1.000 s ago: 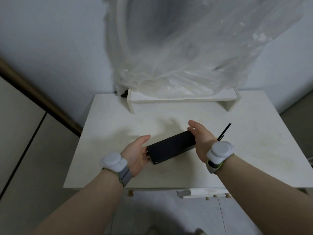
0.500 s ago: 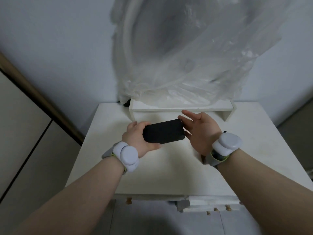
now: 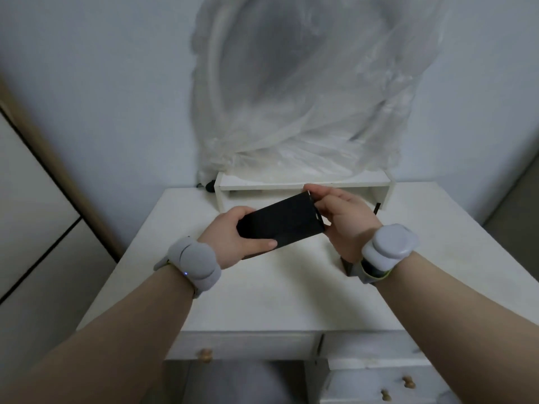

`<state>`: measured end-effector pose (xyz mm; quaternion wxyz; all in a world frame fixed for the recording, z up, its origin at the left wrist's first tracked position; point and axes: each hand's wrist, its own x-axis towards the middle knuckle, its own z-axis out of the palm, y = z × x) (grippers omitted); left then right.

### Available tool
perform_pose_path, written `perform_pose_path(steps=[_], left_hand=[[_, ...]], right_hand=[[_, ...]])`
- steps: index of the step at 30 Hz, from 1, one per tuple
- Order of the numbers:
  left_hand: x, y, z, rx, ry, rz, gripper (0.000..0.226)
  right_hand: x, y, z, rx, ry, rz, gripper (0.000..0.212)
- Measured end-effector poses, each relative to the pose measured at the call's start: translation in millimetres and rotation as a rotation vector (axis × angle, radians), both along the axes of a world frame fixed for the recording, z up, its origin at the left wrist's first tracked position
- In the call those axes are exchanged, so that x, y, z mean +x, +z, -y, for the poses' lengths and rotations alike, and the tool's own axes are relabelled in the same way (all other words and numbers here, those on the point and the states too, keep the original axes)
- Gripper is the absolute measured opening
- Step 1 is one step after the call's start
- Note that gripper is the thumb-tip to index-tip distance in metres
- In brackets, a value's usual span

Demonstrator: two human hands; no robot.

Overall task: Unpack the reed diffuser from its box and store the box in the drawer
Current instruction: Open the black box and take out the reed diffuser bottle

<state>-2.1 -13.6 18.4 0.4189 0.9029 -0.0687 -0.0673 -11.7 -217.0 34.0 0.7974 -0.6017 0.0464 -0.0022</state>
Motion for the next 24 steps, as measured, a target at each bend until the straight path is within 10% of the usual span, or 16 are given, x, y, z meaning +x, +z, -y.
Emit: perform_pose_path(steps=[13, 24], left_hand=[[-75, 9, -9, 0.139, -0.04, 0.01, 0.072], [-114, 42, 33, 0.239, -0.191, 0.443, 0.083]], right_hand=[[-80, -1, -5, -0.001, 0.113, -0.024, 0.03], [-117, 15, -12, -0.029, 0.209, 0.108, 0.031]])
